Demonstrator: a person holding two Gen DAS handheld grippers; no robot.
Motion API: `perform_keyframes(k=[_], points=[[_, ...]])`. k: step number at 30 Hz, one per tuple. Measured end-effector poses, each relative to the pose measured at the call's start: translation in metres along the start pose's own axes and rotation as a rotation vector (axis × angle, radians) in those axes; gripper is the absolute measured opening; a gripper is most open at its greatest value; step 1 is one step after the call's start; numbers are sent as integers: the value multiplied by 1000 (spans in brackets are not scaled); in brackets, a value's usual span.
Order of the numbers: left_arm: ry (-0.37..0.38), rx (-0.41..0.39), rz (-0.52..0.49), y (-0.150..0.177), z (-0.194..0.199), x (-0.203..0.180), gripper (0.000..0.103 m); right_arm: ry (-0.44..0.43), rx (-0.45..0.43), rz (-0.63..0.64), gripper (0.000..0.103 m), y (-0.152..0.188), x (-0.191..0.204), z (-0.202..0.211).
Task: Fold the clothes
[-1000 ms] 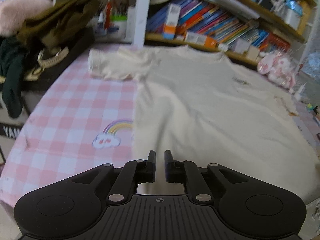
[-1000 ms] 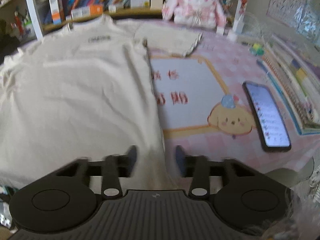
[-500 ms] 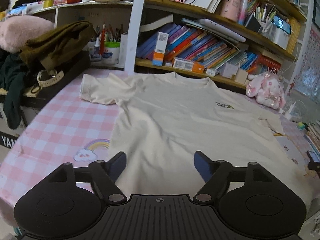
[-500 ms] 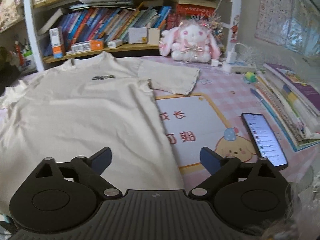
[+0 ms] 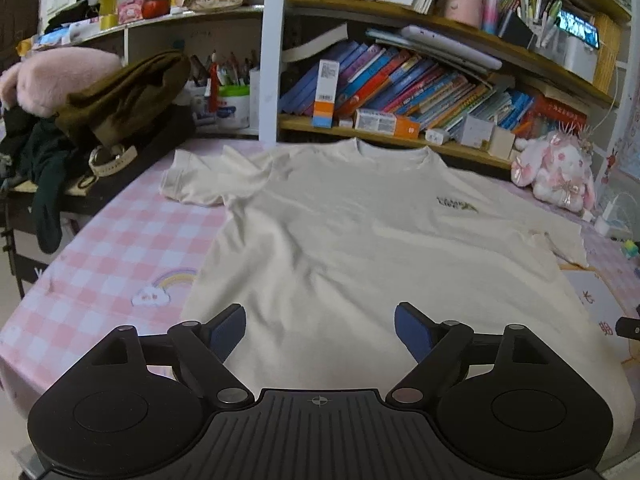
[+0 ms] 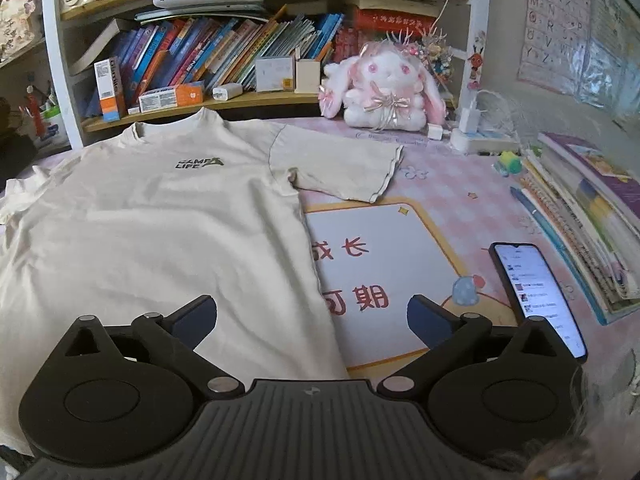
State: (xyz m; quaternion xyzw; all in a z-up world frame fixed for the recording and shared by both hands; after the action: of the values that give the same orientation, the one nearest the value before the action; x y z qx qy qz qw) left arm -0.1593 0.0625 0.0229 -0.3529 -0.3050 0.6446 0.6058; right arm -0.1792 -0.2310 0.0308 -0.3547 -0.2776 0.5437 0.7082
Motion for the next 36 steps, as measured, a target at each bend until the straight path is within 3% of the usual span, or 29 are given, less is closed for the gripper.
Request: perform_keyframes(k=[8,19,26,36], points=[[9,20,-33,2,-3,-20,84,-48,12,7,103,19,-6,0],[40,49,-82,5,-10,-43,84,-49,22,-21,103,18,-11,-5],[76,31,-90,-10,-28,-17,85,-25,2,-26,103,11,11,-6],[152,14,-135,-51,-62,36,86,26,-19,-66,103,4,78,-9]])
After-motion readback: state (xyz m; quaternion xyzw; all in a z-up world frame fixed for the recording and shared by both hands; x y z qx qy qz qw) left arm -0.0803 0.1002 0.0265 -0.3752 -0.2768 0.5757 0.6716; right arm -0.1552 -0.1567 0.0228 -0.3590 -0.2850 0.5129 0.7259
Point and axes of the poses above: each gripper's, at about its wrist camera, not at the fingertips, and z roughly against the way its jaws point, x to its left, y to its underside, the point moved 1 cm from there along -z, roughly the way its jaws point, and after that the axes turned 5 degrees about -x, right-handed, at the moved point
